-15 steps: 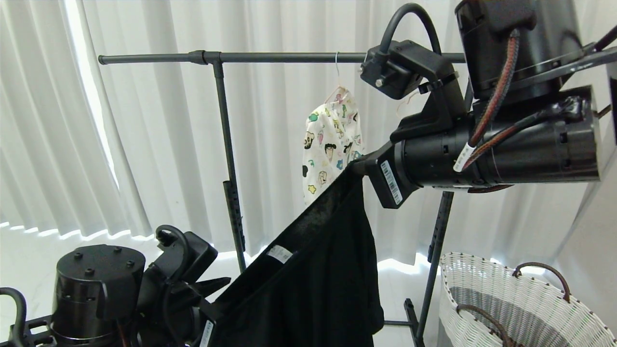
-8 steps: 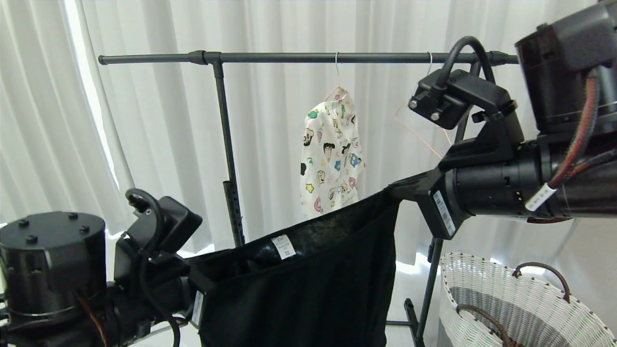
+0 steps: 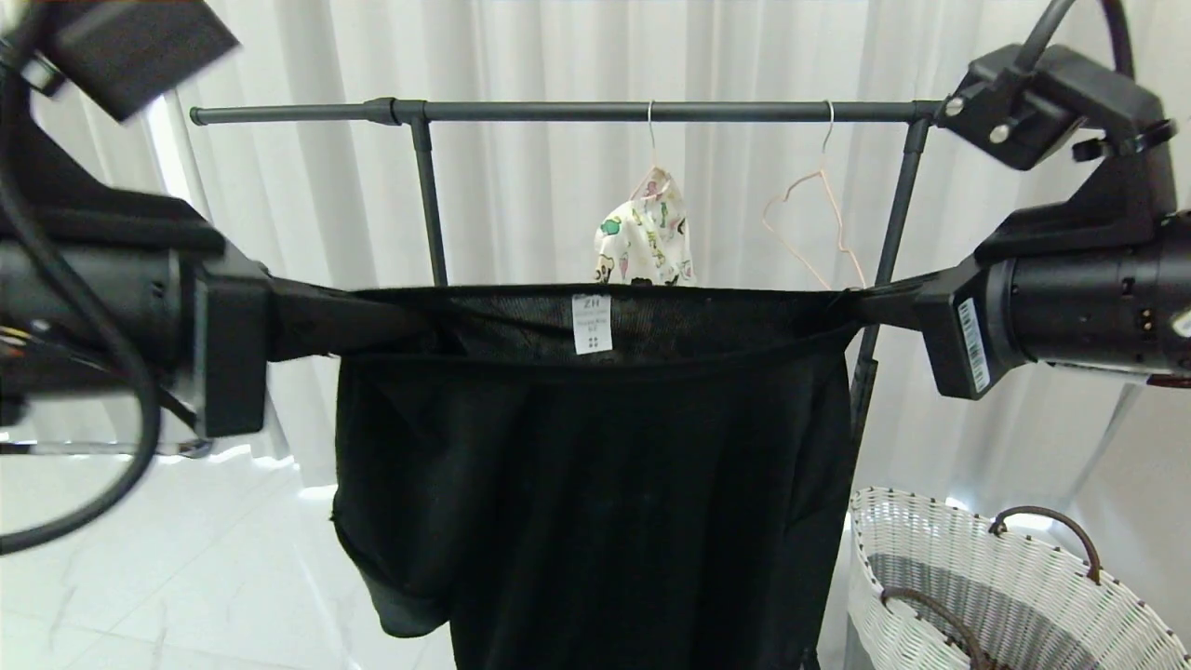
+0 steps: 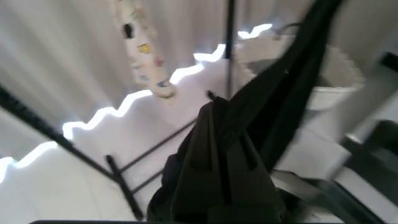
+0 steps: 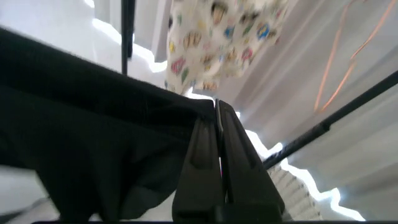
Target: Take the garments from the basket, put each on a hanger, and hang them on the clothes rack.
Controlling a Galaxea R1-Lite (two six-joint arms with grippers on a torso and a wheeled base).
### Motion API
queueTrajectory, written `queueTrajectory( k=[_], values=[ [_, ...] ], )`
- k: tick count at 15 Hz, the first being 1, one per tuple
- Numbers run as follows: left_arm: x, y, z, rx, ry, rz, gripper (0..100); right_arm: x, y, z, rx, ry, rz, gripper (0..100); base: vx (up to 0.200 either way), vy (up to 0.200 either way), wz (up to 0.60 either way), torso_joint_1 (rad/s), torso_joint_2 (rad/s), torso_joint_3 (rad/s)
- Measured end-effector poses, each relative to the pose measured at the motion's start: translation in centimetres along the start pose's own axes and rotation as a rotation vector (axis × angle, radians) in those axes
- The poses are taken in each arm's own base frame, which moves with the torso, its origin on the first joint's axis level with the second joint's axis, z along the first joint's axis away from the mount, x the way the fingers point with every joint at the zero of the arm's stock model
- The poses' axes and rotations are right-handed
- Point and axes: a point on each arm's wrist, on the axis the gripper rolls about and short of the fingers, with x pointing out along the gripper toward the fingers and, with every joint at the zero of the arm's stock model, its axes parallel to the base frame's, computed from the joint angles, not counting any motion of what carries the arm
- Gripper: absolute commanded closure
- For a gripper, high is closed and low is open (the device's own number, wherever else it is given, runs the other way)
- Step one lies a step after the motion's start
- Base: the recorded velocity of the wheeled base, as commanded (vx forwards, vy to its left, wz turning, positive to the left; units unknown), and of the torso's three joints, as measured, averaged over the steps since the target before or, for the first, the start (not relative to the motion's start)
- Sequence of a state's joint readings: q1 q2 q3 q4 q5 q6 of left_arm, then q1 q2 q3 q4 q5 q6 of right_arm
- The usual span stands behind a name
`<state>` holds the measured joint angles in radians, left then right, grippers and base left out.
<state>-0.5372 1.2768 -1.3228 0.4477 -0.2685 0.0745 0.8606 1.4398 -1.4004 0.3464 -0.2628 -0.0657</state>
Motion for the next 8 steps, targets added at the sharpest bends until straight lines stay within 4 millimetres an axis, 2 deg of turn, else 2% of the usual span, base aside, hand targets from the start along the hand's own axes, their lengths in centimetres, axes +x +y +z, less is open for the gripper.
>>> queueTrajectory(
  k=[1,3,6,8],
  values=[
    [-1.3,-0.7,1.0,0.0,0.005,-0.053,100,-0.5,-0.2,0.6,0.008,-0.027,-0.004,100,0.0,0.0,0.0,0.0,0.0,0.0],
    [-2.5,-1.9,2.1,0.061,-0.03,-0.123,100,-1.7,-0.6,2.1,0.025,-0.093,-0.009,100,0.0,0.0,0.0,0.0,0.0,0.0],
    [-2.4,-2.3,1.9,0.237,-0.035,-0.152,100,-3.1,-0.9,3.2,0.032,-0.153,-0.007,100,0.0,0.0,0.0,0.0,0.0,0.0],
    [-2.2,-2.3,1.7,0.262,-0.029,-0.158,100,-4.0,-0.9,3.3,0.031,-0.166,0.005,100,0.0,0.0,0.0,0.0,0.0,0.0]
  ],
)
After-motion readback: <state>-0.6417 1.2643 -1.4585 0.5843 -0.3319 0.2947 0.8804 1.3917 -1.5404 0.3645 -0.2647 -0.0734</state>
